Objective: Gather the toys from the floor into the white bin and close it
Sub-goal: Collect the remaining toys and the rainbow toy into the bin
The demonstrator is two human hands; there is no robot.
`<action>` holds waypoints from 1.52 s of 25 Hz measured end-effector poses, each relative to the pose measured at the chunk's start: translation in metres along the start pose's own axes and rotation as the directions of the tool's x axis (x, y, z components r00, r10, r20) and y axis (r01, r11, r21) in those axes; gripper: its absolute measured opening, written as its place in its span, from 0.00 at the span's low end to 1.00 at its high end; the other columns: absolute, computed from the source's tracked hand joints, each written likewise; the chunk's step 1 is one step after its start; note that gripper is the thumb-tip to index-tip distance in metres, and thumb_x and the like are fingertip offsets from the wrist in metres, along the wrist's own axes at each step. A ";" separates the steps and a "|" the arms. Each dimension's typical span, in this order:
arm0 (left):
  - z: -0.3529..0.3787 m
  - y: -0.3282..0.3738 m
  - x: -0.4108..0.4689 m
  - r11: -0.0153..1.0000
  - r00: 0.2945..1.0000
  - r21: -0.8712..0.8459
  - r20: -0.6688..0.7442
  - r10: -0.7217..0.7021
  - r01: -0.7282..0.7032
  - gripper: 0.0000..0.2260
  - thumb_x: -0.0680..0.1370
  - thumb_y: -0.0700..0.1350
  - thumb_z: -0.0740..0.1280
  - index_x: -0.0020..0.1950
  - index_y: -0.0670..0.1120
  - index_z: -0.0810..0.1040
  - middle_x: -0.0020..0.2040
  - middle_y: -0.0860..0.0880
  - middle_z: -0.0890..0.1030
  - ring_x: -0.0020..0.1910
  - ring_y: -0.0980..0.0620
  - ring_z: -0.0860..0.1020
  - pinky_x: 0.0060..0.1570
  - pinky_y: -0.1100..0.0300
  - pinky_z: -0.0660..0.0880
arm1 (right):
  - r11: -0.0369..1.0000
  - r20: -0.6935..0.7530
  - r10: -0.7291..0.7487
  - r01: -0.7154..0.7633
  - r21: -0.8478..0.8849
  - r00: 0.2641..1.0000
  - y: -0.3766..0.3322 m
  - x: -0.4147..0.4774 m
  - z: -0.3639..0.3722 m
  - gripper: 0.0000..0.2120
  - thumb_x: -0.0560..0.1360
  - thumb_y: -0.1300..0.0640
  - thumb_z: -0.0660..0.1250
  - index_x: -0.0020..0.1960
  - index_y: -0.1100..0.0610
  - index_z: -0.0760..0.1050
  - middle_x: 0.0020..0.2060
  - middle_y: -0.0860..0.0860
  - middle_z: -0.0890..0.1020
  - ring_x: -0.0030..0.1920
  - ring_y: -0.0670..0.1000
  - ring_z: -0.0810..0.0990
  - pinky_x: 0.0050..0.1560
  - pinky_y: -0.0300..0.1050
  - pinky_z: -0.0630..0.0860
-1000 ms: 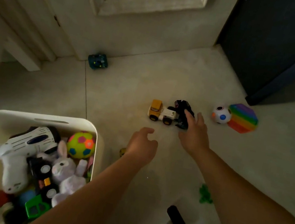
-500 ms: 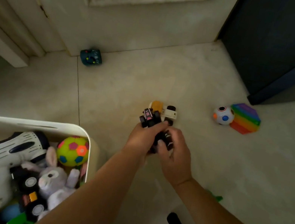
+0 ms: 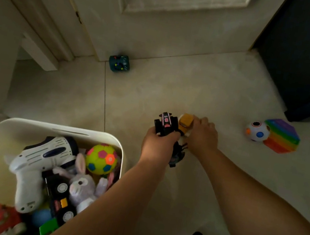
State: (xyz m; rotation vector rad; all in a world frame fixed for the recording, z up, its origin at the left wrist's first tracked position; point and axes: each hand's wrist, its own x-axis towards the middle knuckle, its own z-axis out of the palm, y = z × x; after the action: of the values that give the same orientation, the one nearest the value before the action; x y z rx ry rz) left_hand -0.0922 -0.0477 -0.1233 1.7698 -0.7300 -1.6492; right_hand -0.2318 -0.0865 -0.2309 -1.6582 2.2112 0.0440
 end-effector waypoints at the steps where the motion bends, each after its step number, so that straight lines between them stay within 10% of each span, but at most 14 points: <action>1: -0.002 0.002 -0.003 0.999 1.000 0.018 0.012 0.029 -0.029 0.10 0.75 0.43 0.69 0.56 0.50 0.74 0.40 0.49 0.78 0.37 0.51 0.77 0.32 0.61 0.74 | 0.998 -0.015 0.050 -0.050 0.042 0.999 0.000 -0.005 0.000 0.31 0.72 0.52 0.69 0.71 0.57 0.62 0.66 0.59 0.66 0.63 0.61 0.67 0.60 0.54 0.69; 6: -0.010 0.017 -0.032 0.993 0.990 0.045 0.094 0.101 -0.106 0.10 0.75 0.42 0.69 0.55 0.48 0.75 0.40 0.50 0.78 0.34 0.55 0.77 0.23 0.69 0.72 | 0.663 0.272 0.338 -0.433 0.611 0.901 0.002 -0.043 -0.012 0.26 0.71 0.48 0.72 0.63 0.59 0.72 0.62 0.59 0.72 0.58 0.61 0.76 0.59 0.54 0.76; 14: -0.088 0.023 -0.106 0.988 0.963 -0.149 0.255 0.085 -0.048 0.12 0.72 0.41 0.72 0.55 0.45 0.80 0.50 0.40 0.85 0.51 0.40 0.83 0.56 0.44 0.79 | 0.303 0.139 0.149 -0.179 0.936 0.979 -0.059 -0.147 -0.088 0.19 0.70 0.50 0.68 0.58 0.57 0.73 0.50 0.54 0.81 0.50 0.53 0.80 0.39 0.45 0.77; 19: -0.171 0.021 -0.138 0.968 0.984 -0.250 0.162 0.076 -0.034 0.15 0.74 0.41 0.70 0.60 0.45 0.78 0.50 0.40 0.83 0.46 0.44 0.82 0.40 0.54 0.78 | 0.353 0.001 -0.014 0.004 0.936 1.000 -0.118 -0.215 -0.143 0.15 0.76 0.53 0.66 0.60 0.53 0.66 0.48 0.49 0.76 0.45 0.46 0.77 0.41 0.43 0.76; 31: -0.317 -0.038 -0.186 0.991 0.973 0.073 -0.198 0.121 -0.109 0.22 0.73 0.43 0.72 0.64 0.55 0.70 0.53 0.44 0.79 0.49 0.43 0.80 0.44 0.52 0.80 | 0.807 0.230 -0.280 0.099 0.582 0.932 -0.206 -0.317 -0.091 0.41 0.63 0.43 0.70 0.70 0.38 0.53 0.62 0.48 0.73 0.57 0.53 0.76 0.57 0.52 0.76; 38: -0.362 -0.056 -0.194 0.940 0.997 0.332 -0.006 -0.075 0.073 0.19 0.71 0.38 0.72 0.60 0.49 0.73 0.54 0.42 0.80 0.52 0.43 0.80 0.55 0.47 0.79 | 0.901 0.358 -0.356 0.215 0.377 0.863 -0.249 -0.329 -0.084 0.37 0.69 0.42 0.68 0.71 0.48 0.54 0.62 0.48 0.68 0.62 0.53 0.66 0.59 0.47 0.65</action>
State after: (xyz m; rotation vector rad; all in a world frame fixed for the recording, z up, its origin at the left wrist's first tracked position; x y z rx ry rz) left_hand 0.2541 0.1560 -0.0205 2.0464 -1.0044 -1.6563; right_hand 0.0546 0.1200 -0.0008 -1.5956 1.5389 -0.0408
